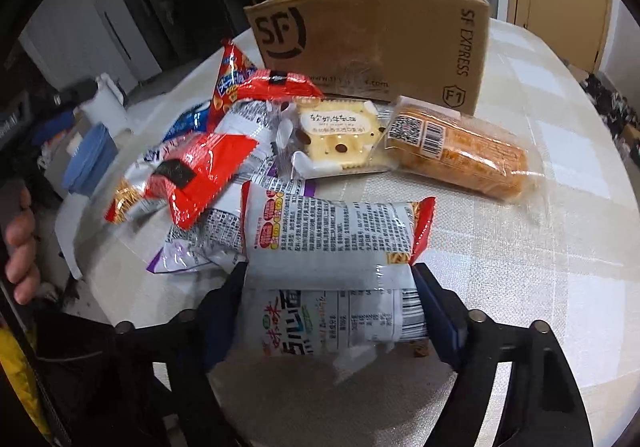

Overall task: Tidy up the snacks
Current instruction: 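Grasp the white printed bag with the right tool while the left tool grasps the red noodle bag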

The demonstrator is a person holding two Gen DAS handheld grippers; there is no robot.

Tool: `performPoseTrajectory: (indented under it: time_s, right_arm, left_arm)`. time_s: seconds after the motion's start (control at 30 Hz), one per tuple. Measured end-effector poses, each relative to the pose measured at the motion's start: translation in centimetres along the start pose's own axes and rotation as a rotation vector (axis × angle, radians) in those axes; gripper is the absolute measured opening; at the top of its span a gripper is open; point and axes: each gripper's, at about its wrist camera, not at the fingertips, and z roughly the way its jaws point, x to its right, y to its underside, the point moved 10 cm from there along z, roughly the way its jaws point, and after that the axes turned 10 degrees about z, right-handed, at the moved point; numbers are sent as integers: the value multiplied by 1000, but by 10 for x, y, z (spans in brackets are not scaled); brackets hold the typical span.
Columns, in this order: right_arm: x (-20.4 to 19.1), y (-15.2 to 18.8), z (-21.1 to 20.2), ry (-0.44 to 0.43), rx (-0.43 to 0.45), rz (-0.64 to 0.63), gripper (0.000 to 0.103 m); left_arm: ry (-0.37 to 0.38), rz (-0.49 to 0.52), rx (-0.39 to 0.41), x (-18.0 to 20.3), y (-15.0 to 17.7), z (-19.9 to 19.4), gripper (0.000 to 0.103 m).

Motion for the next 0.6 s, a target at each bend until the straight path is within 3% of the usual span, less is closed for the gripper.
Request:
performPoseTrajectory:
  time_s: [0.1,0.2,0.47,0.6]
  right_arm:
    - [3,-1,-7,-19,6,11,67]
    - [7,-2,-13,-42,12,31,63]
    - [13,-12,-40,-95,67,68,62]
    - [14,-13,-48,-118,77,76,62]
  left_arm:
    - [3,-15,-34,-8,6,8,102]
    - [7,-6,-76,-12,14,18,102]
    - [52,134,-175,5,35,51,101]
    - [128,180,-225,19,42,73,92]
